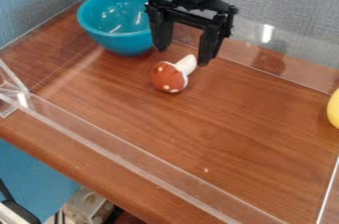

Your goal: Put the yellow object in the blue bowl

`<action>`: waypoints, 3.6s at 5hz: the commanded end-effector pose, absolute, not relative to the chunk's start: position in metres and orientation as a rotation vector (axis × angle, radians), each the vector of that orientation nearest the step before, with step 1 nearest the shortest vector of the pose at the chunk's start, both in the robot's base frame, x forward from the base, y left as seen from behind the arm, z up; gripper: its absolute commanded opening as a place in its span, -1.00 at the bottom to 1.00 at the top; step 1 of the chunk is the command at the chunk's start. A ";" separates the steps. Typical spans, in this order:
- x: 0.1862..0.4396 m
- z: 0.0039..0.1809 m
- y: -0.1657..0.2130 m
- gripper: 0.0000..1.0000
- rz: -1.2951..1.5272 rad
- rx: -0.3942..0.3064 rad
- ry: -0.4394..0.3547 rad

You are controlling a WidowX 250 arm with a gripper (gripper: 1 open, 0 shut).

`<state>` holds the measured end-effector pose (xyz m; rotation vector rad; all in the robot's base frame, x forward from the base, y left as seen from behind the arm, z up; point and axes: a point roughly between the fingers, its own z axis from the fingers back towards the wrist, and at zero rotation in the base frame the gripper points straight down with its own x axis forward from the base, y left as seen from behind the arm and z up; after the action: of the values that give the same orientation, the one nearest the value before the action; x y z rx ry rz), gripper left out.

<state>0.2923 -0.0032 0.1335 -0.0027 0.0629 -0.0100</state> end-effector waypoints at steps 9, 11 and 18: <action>0.410 0.056 -0.162 1.00 0.048 -0.019 -0.013; 0.416 0.039 -0.163 1.00 0.160 -0.020 -0.009; 0.387 0.022 -0.167 1.00 0.379 -0.029 -0.005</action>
<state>0.3939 -0.1606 0.0238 -0.0320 -0.0162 0.3808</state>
